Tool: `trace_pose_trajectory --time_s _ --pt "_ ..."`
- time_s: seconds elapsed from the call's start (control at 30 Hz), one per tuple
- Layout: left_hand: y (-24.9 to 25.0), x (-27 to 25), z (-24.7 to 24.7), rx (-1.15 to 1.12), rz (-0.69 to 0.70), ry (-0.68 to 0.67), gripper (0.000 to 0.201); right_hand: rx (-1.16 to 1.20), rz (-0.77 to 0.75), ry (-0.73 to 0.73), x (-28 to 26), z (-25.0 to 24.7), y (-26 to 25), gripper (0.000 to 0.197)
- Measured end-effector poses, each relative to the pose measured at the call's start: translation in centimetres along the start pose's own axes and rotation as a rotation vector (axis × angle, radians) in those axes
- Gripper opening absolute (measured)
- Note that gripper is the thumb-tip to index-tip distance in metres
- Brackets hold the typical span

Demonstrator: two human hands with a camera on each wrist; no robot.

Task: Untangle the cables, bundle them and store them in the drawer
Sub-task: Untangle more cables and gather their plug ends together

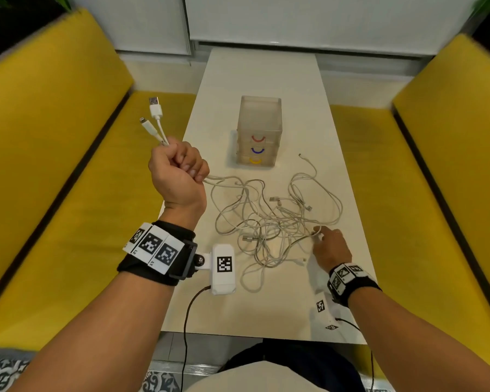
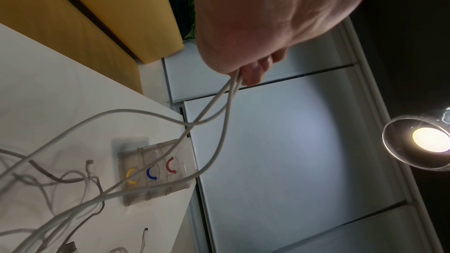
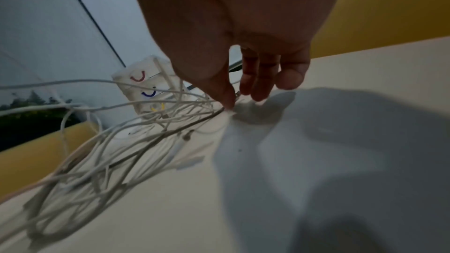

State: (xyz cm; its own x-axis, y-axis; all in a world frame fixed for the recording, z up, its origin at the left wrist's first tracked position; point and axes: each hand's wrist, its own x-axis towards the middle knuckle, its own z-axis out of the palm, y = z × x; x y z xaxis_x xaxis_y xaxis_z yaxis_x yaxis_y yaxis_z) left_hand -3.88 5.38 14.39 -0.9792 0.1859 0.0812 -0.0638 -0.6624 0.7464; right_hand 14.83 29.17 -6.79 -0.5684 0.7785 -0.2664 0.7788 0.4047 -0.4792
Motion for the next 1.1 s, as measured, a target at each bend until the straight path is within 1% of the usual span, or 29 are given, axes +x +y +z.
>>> trace_pose_trajectory --time_s 0.1,0.27,0.37,0.5,0.6,0.67,0.77,0.87,0.93,1.0,1.1 --pt "-0.1 -0.2 0.2 0.008 -0.001 -0.004 0.027 -0.199 -0.05 -0.069 -0.1 0.2 -0.6 0.034" --pt "0.1 0.0 0.3 0.007 0.01 0.003 0.026 -0.416 -0.116 -0.025 -0.2 -0.3 -1.2 0.023" --pt "0.4 0.1 0.5 0.005 0.018 0.01 0.026 -0.552 -0.167 -0.045 -0.1 -1.0 -2.1 0.024" --pt "0.1 0.0 0.7 0.007 0.019 0.008 0.026 -0.634 -0.192 -0.141 -0.3 -1.6 -2.3 0.034" --pt "-0.3 -0.6 0.9 0.015 0.012 -0.008 0.027 -0.742 -0.228 -0.178 -1.3 -1.4 -1.8 0.03" --pt "-0.2 -0.9 1.0 0.021 0.01 -0.016 0.026 -0.762 -0.256 -0.191 -1.9 -1.6 -1.6 0.029" --pt "-0.1 -1.1 0.7 0.026 0.009 -0.011 0.025 -0.732 -0.227 -0.267 -2.8 -3.0 -2.5 0.024" --pt "0.0 -1.2 0.8 0.016 0.007 0.009 0.023 -0.661 -0.229 -0.363 -3.6 -5.9 -4.9 0.018" --pt "0.0 -1.3 1.2 0.008 0.006 0.007 0.02 -0.53 -0.29 -0.43 -4.4 -8.4 -7.2 0.014" --pt "-0.1 -1.5 1.7 0.004 0.001 -0.013 0.018 -0.361 -0.387 -0.471 -5.3 -11.3 -9.6 0.009" --pt "0.1 -1.9 2.6 -0.003 -0.02 -0.07 0.018 -0.096 -0.49 -0.479 -7.1 -15.4 -13.1 0.008"
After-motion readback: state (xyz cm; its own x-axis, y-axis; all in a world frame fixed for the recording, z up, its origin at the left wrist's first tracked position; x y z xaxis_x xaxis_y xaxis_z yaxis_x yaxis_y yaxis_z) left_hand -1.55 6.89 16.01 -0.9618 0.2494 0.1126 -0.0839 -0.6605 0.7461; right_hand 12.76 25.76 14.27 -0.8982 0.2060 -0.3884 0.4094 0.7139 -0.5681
